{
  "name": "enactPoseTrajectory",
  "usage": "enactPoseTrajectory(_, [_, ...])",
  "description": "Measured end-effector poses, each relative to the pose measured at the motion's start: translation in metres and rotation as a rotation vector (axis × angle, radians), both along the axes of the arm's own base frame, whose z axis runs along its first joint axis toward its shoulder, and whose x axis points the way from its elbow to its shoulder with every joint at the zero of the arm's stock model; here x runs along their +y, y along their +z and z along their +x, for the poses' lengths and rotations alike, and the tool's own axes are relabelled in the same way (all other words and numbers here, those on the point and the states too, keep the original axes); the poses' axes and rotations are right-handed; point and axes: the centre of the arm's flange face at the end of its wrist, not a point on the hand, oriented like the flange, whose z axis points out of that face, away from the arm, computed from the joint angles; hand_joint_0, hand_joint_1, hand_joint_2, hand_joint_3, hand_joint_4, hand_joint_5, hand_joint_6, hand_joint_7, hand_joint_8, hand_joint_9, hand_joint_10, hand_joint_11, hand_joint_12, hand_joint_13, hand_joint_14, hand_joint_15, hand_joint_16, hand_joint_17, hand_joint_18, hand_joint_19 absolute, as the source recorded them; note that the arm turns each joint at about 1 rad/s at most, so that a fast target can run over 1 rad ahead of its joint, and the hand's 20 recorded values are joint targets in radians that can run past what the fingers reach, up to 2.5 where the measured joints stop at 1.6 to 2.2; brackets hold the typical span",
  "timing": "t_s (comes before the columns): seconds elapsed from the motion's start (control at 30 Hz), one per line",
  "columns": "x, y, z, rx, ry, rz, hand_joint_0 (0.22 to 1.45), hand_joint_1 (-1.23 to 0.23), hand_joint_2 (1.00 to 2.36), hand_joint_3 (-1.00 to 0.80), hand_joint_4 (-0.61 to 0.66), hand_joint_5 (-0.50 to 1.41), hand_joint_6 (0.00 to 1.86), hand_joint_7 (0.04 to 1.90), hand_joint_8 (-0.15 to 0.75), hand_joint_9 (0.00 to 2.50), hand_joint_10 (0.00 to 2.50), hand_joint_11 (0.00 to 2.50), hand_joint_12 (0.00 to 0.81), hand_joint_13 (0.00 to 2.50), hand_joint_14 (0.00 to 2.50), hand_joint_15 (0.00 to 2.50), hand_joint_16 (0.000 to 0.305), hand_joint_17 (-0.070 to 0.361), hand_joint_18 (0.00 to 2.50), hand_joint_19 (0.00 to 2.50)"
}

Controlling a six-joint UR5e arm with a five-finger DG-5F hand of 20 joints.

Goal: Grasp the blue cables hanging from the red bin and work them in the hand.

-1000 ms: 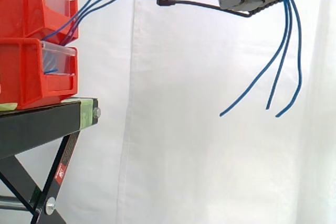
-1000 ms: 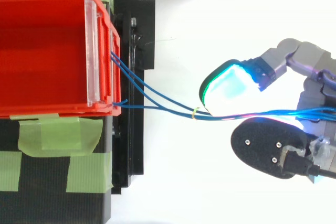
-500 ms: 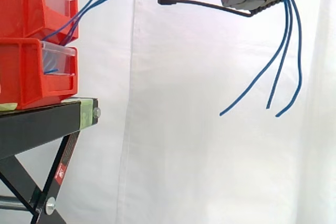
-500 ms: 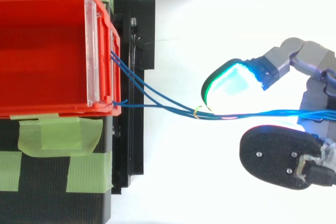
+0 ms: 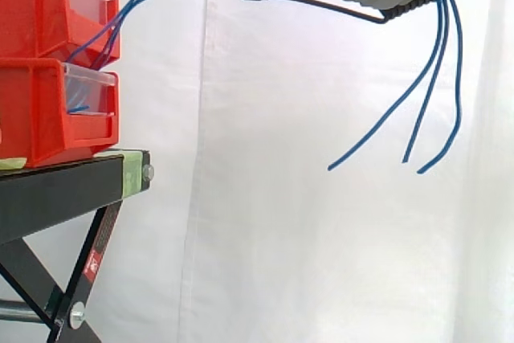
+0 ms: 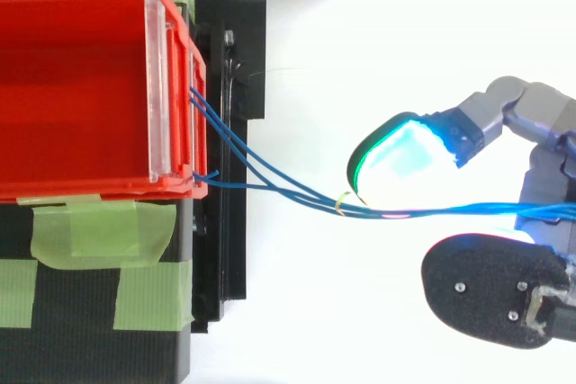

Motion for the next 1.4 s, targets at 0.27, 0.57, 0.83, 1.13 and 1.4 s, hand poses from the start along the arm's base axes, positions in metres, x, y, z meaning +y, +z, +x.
enactPoseTrajectory(0.27, [0.007, 0.000, -0.001, -0.043, 0.010, 0.044, 0.95, -0.60, 1.02, -0.55, 0.35, 0.31, 0.01, 1.27, 0.482, 0.51, 2.50, 2.50, 0.481, 0.91, 2.50, 1.31, 0.053, 0.119, 1.51, 1.27])
enactPoseTrajectory(0.57, [0.012, 0.001, -0.001, -0.055, 0.015, 0.056, 0.84, -0.59, 1.01, -0.87, 0.34, 0.35, 0.00, 1.38, 0.485, 0.52, 2.50, 2.50, 0.483, 0.91, 2.50, 1.30, 0.054, 0.120, 1.51, 1.23])
enactPoseTrajectory(0.83, [0.013, 0.000, -0.002, -0.051, 0.016, 0.053, 0.84, -0.61, 1.00, -0.96, 0.32, 0.37, 0.31, 1.30, 0.483, 0.57, 2.50, 2.50, 0.473, 0.94, 2.50, 1.31, 0.053, 0.119, 1.54, 1.24])
enactPoseTrajectory(1.13, [0.018, 0.000, -0.004, -0.039, 0.019, 0.040, 0.89, -0.64, 1.01, -0.87, 0.30, 0.39, 0.37, 1.30, 0.478, 0.62, 2.50, 2.50, 0.468, 0.96, 2.50, 1.31, 0.052, 0.117, 1.57, 1.25])
enactPoseTrajectory(1.4, [0.020, 0.000, -0.005, -0.033, 0.017, 0.033, 0.92, -0.64, 1.01, -0.79, 0.27, 0.39, 0.43, 1.31, 0.480, 0.63, 2.50, 2.50, 0.464, 0.97, 2.50, 1.34, 0.052, 0.117, 1.59, 1.27])
